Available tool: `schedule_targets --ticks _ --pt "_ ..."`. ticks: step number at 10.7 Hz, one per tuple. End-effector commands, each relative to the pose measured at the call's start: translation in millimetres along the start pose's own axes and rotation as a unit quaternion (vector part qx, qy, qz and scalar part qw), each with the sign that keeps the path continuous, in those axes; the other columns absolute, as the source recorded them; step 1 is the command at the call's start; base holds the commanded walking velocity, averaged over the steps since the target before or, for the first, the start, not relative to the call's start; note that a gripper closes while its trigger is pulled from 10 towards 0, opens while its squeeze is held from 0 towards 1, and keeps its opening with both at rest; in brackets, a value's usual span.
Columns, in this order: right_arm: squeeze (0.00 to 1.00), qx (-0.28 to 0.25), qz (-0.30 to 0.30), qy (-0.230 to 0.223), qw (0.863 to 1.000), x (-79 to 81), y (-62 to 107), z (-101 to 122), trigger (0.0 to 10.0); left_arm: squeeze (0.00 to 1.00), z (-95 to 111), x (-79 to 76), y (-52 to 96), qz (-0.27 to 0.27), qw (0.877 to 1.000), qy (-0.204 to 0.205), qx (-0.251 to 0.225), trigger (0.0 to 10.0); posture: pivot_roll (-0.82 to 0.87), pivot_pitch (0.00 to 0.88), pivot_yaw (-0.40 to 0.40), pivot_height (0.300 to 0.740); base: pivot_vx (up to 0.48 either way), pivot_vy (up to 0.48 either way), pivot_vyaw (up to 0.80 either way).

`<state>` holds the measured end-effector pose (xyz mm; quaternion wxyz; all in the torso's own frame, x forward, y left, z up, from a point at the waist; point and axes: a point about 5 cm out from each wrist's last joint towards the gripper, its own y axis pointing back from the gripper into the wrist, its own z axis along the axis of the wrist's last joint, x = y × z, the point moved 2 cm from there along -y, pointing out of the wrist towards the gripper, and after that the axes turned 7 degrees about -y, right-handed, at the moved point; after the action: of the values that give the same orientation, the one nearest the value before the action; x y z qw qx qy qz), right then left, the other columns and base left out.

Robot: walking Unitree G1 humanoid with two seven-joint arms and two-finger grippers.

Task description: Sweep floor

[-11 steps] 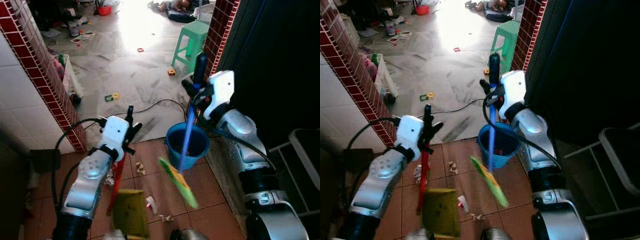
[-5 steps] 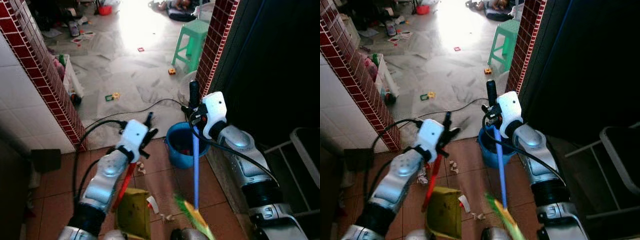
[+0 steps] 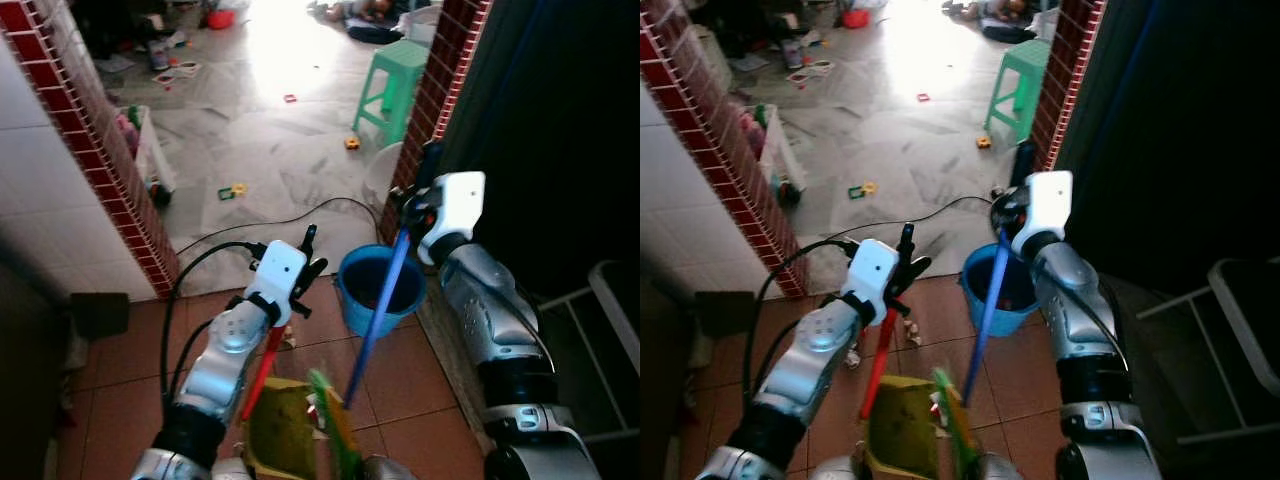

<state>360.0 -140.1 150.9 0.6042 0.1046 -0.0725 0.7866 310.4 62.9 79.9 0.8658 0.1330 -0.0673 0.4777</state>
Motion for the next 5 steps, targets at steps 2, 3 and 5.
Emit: schedule_targets --ticks 2,3,5 --pt "0.00 -0.016 -0.017 -0.033 0.999 -1.7 -5.1 9 10.0 0.00 -5 -5.1 -5.3 0.004 0.999 0.035 0.013 10.0 -0.04 0.049 -0.039 0.740 0.000 0.000 0.00" --pt "0.00 -0.016 -0.023 -0.046 0.999 -1.9 -6.6 9 10.0 0.00 -6 -1.6 -7.2 0.022 0.998 0.050 0.014 10.0 -0.04 0.045 -0.039 0.740 0.000 0.000 0.00" --pt "0.00 -0.017 -0.021 -0.058 0.998 1.4 -10.2 10 10.0 0.00 -8 10.9 -10.2 0.077 0.993 0.088 0.010 10.0 -0.04 0.035 -0.041 0.740 0.000 0.000 0.00"
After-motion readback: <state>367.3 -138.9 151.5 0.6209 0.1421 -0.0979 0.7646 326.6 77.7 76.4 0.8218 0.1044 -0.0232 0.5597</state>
